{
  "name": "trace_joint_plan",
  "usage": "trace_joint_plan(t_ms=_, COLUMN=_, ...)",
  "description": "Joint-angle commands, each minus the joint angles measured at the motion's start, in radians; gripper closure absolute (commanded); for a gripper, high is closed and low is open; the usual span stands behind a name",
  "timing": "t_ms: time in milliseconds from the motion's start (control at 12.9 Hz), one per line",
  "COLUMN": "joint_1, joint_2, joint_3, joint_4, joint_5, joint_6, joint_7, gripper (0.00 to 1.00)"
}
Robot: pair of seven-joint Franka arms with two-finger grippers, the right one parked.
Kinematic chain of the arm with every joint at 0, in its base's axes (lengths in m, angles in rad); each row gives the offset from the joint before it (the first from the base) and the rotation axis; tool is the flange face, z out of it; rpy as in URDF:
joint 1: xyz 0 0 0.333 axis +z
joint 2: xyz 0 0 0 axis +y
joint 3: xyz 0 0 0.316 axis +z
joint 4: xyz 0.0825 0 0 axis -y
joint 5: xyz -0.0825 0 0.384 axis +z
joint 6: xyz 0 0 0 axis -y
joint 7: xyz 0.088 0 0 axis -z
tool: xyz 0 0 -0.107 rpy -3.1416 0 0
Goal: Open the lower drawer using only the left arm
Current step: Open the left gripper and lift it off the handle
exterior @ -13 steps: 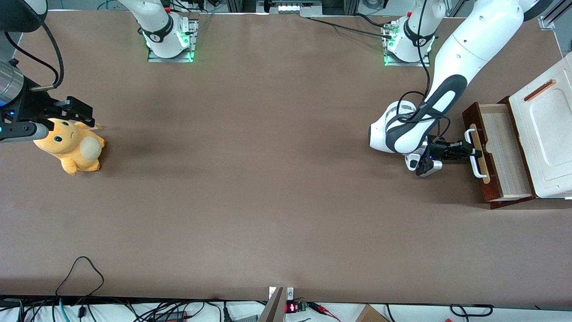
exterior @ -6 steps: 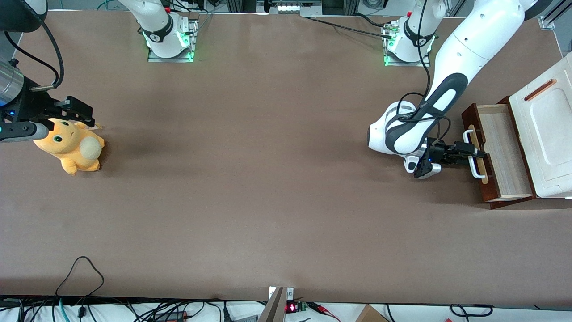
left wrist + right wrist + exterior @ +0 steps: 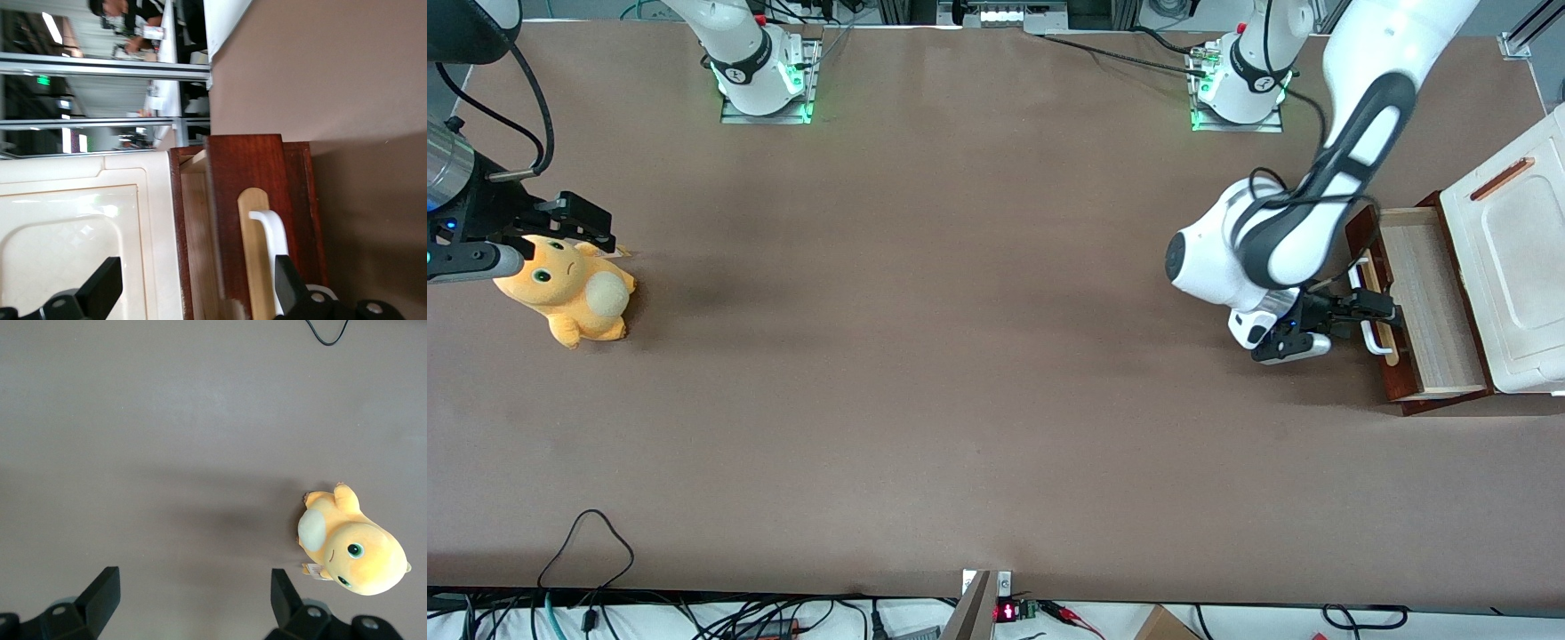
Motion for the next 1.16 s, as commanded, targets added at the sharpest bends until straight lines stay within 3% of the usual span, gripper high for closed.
trace_joint_plan(t_ms=0, joint_1=0.011, joint_2=-0.107, joint_3=0.017, joint_4=0.03, joint_5=-0.227, joint_6=0.078, joint_7=0.079, gripper=0.0)
trace_joint_plan(t_ms=232, joint_1=0.01, joint_2=-0.222, joint_3=0.032, joint_4=0.084, joint_5=-0.512, joint_6=0.096, joint_7=0.206, gripper=0.0)
trace_joint_plan(t_ms=465, joint_1=-0.031, joint_2=-0.315, joint_3=0.145, joint_4=0.163, joint_5=-0.877, joint_6=0.122, joint_7=0.329, gripper=0.0)
trace_joint_plan(t_ms=542, joint_1=-0.036, joint_2=-0.346, joint_3=0.181, joint_4=0.179, joint_5=-0.965, joint_6=0.122, joint_7=0.378, gripper=0.0)
trace_joint_plan(t_ms=852, joint_1=-0.102, joint_2=-0.438, joint_3=0.409, joint_4=0.202, joint_5=-1.254, joint_6=0.121, joint_7=0.661, gripper=0.0)
trace_joint_plan(t_ms=1085, joint_1=-0.105, joint_2=-0.466, joint_3=0.472, joint_4=0.202, joint_5=-1.316, joint_6=0.11, joint_7=0.775, gripper=0.0)
